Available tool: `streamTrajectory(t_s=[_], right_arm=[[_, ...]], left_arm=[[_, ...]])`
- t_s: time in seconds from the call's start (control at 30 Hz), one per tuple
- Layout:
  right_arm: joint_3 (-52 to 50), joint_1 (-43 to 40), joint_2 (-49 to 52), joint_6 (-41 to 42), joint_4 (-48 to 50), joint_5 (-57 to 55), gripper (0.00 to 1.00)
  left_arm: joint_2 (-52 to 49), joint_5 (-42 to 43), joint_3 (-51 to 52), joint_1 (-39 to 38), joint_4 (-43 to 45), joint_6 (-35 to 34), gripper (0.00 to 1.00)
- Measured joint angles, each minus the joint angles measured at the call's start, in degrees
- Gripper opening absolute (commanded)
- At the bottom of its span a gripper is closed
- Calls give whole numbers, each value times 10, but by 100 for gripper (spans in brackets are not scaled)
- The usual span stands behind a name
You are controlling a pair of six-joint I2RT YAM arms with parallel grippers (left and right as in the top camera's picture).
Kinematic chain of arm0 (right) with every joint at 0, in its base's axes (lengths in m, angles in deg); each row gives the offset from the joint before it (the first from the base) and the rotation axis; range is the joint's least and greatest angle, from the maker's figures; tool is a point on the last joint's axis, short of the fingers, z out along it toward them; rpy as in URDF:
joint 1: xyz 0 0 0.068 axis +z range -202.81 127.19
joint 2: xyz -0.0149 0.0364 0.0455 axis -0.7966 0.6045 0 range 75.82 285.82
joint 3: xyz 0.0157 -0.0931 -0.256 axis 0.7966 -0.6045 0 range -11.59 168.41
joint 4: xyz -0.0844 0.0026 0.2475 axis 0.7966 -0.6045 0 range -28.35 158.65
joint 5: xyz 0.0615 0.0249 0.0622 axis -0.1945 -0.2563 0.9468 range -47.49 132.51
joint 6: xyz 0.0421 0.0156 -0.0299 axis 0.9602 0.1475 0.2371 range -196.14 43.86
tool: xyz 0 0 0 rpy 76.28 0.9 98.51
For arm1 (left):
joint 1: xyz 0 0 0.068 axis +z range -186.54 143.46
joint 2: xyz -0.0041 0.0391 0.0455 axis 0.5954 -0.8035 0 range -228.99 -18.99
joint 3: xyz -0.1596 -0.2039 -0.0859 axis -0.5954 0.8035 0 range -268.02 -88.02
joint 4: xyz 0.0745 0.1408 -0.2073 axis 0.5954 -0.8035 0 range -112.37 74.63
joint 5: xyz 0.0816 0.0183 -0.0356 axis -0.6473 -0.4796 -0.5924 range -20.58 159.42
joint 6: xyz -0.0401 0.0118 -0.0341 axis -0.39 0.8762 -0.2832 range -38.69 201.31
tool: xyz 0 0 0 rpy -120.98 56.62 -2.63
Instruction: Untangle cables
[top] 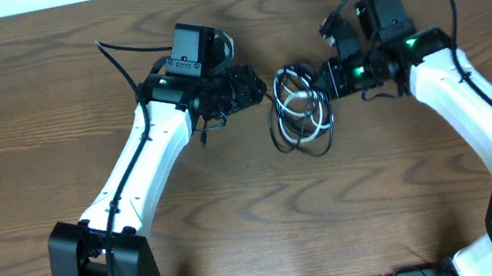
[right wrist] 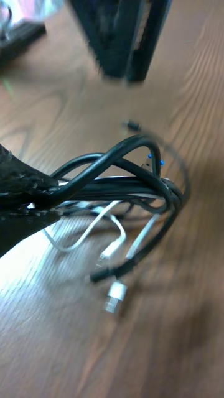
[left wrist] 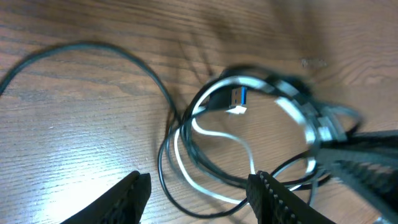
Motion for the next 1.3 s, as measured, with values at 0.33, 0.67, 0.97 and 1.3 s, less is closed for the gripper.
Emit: streamTrajectory(t_s=[0.33, 0.67, 0.97, 1.3], right_arm=[[10, -44, 0, 35, -2, 121, 1], [10, -69, 0, 31, -24, 241, 1], [10, -70, 0, 19, -26, 267, 1], [10, -70, 0, 17, -26, 275, 1]], left_arm=[[-1, -2, 0, 0, 0, 59, 56], [-37, -27, 0, -5, 31, 115, 69], [-92, -21, 0, -5, 96, 120, 65], [-125, 22, 2, -5, 156, 104, 65]])
